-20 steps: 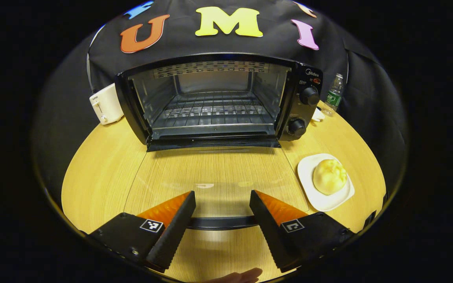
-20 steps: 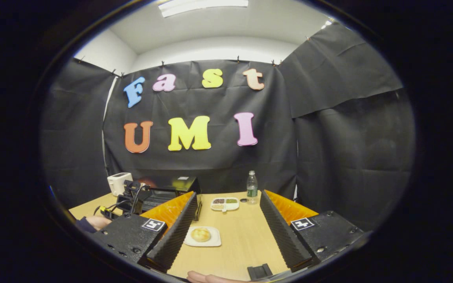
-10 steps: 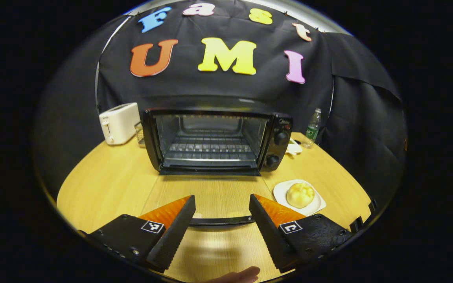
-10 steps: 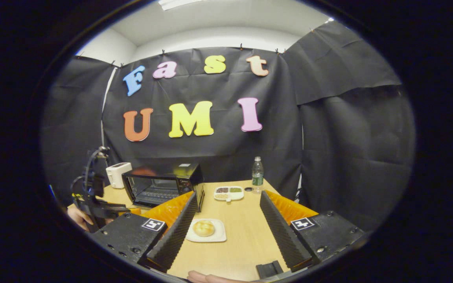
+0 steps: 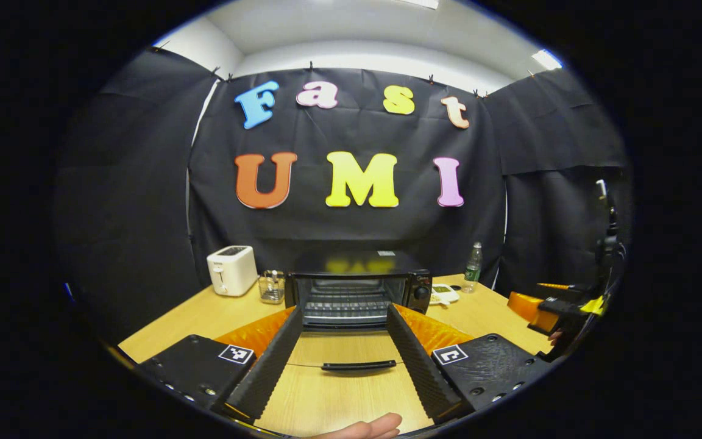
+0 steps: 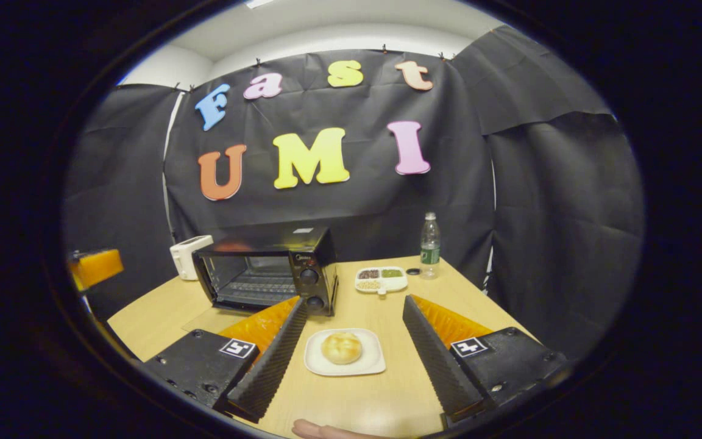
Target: Open the electric oven with the left hand, put the food in, and close the electric oven.
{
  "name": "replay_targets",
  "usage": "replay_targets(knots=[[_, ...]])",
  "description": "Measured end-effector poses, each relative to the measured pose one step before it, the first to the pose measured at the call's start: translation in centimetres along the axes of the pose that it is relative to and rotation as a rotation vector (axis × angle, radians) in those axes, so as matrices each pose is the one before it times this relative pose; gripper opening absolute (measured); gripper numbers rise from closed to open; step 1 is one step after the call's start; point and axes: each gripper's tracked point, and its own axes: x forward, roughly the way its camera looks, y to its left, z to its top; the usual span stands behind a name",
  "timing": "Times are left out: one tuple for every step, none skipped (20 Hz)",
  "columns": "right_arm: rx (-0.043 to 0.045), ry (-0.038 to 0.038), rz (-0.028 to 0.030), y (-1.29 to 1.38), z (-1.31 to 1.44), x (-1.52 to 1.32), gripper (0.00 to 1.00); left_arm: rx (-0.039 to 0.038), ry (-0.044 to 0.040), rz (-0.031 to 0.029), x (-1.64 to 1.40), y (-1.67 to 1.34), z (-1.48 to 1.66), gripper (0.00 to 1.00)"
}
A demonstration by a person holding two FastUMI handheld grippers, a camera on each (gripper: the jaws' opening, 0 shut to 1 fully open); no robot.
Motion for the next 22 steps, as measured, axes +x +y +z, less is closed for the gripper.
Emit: replay_targets(knots=[[0.00919,0.02812,-0.00129,0.324,-0.921,1.216,0.99,0.00698,-0.01681,0.00846,-0.409,0.258,0.588,0.91],[0.00308,0.02356,-0.00287,0.200,-1.060,1.307,0.99,0.00568,-0.01042,-0.00260,-0.464,0.014,0.560,0.91],[-0.00134,0.02246,-0.00797,0.062,-0.828,1.262,0.99,0.00082,-0.00859,-0.00066,-0.456,-0.004,0.241,0.93],[-0.00363,0.02510,-0.01308,-0.067,-1.044,1.287,0.99,-0.00268,-0.00836,-0.00224,-0.449,0.091,0.341,0.93],[0.00278,0.02529,-0.01094,-0.057,-0.950,1.185,0.99,-0.00288,-0.01140,-0.00366,-0.391,0.014,0.541,0.93],[0.00814,0.02778,0.00123,0.208,-1.148,1.132,0.99,-0.00379,-0.00778,-0.00504,-0.259,0.009,0.283,0.93],[0.00915,0.02146,0.00928,0.363,-0.914,0.924,0.98,-0.00777,-0.00556,-0.00668,-0.247,-0.125,0.062,0.93],[0.01616,0.01457,0.01045,0.351,-0.732,0.728,0.97,-0.00792,-0.00552,-0.00769,-0.292,-0.116,0.116,0.93],[0.00691,0.01532,0.01155,0.450,-0.541,0.657,0.97,-0.00380,-0.00873,-0.00452,-0.387,-0.239,0.334,0.93],[-0.00301,0.01510,0.00445,0.311,-0.761,0.655,0.96,-0.00018,-0.00326,-0.00007,0.007,0.050,0.123,0.93],[-0.01537,0.01959,-0.00097,0.205,-0.747,0.616,0.96,-0.00119,0.00599,0.00255,0.157,0.201,-0.275,0.93],[-0.01921,0.01647,-0.00859,-0.031,-0.702,0.455,0.96,-0.00099,0.00595,0.00067,-0.040,-0.019,-0.220,0.93],[-0.02129,0.01882,-0.01559,-0.098,-0.569,0.395,0.96,0.00138,0.00895,-0.00469,0.237,-0.142,-0.235,0.93],[-0.01374,0.01398,-0.00394,0.181,-0.537,0.507,0.96,0.00008,0.00451,-0.00122,-0.035,-0.091,-0.183,0.93],[-0.00489,0.01972,0.00289,0.134,-0.551,0.538,0.96,-0.00033,0.00187,-0.00135,-0.155,-0.057,0.036,0.93],[-0.00393,0.02290,0.00788,0.115,-0.723,0.519,0.96,-0.00126,-0.00002,-0.00396,0.019,-0.013,-0.144,0.93],[0.00468,0.01016,-0.00209,-0.045,-0.298,0.381,0.96,-0.00275,0.00338,-0.00570,-0.004,-0.190,-0.058,0.93],[0.00779,0.01265,-0.01048,-0.184,-0.303,0.328,0.96,-0.00272,0.00327,-0.00616,0.053,-0.171,-0.184,0.93],[0.00051,0.00256,-0.00185,0.100,-0.003,0.333,0.96,-0.00190,0.00178,-0.00364,0.071,-0.151,0.000,0.93],[-0.00154,0.00904,0.00001,0.107,-0.217,0.203,0.96,0.00040,0.00382,-0.00306,0.003,-0.116,-0.047,0.93],[0.00551,0.01412,0.00146,0.068,-0.348,0.235,0.96,0.00005,0.00273,-0.00344,0.135,-0.156,-0.119,0.93],[0.00455,0.00689,-0.00202,-0.054,-0.049,0.183,0.96,-0.00070,0.00004,-0.00274,-0.005,-0.103,-0.032,0.83]])
